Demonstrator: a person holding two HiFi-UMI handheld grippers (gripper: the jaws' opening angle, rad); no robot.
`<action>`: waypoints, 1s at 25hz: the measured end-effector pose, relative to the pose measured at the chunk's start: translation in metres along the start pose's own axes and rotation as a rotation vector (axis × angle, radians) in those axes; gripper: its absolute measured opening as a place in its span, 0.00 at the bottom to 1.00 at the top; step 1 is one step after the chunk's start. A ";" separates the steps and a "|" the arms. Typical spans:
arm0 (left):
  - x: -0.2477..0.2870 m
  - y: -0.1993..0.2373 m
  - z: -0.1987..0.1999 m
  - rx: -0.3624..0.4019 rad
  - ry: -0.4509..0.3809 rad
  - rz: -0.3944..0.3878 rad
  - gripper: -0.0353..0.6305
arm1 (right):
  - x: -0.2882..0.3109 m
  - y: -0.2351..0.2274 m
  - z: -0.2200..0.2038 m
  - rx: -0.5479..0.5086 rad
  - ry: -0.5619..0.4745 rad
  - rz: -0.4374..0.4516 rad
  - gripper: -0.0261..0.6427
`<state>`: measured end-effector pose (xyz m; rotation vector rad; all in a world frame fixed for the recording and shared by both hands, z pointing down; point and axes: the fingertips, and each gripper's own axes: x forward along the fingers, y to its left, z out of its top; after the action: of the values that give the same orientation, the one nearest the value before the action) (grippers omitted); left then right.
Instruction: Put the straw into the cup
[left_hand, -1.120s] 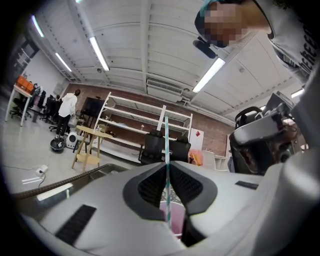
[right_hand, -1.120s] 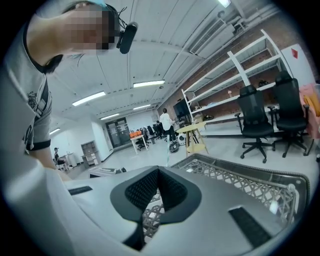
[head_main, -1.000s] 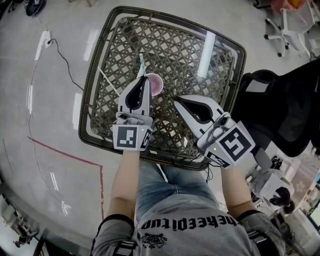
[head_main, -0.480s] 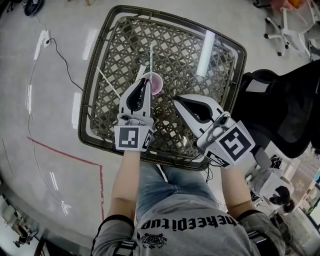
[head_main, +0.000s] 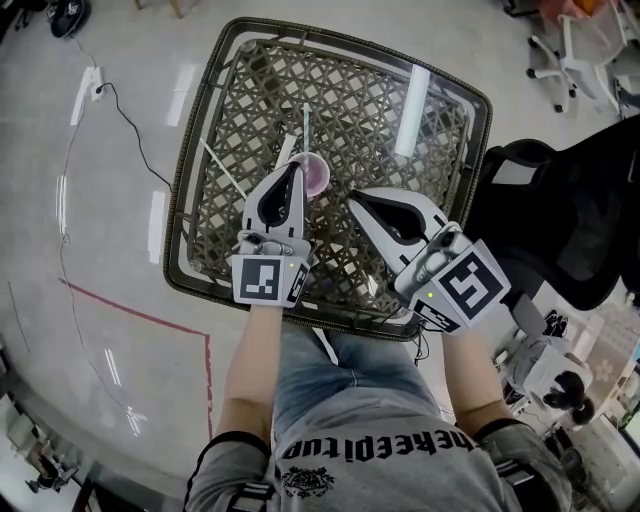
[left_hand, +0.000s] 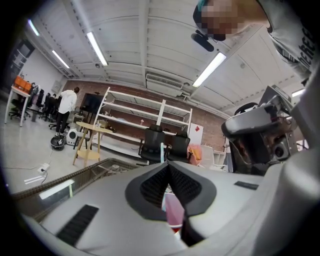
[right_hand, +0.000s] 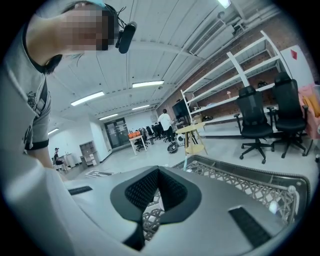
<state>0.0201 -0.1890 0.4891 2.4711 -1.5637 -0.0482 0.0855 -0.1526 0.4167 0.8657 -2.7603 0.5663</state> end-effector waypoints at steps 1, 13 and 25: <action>-0.001 0.000 0.003 -0.002 0.000 -0.007 0.10 | 0.001 0.001 0.002 0.000 -0.003 -0.002 0.06; -0.032 -0.021 0.057 -0.002 0.023 -0.204 0.10 | 0.006 0.034 0.024 0.003 -0.060 -0.066 0.06; -0.071 -0.046 0.127 0.023 0.063 -0.416 0.10 | -0.007 0.073 0.053 0.005 -0.141 -0.204 0.06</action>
<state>0.0117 -0.1270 0.3499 2.7425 -1.0090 -0.0179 0.0451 -0.1158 0.3451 1.2148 -2.7467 0.4930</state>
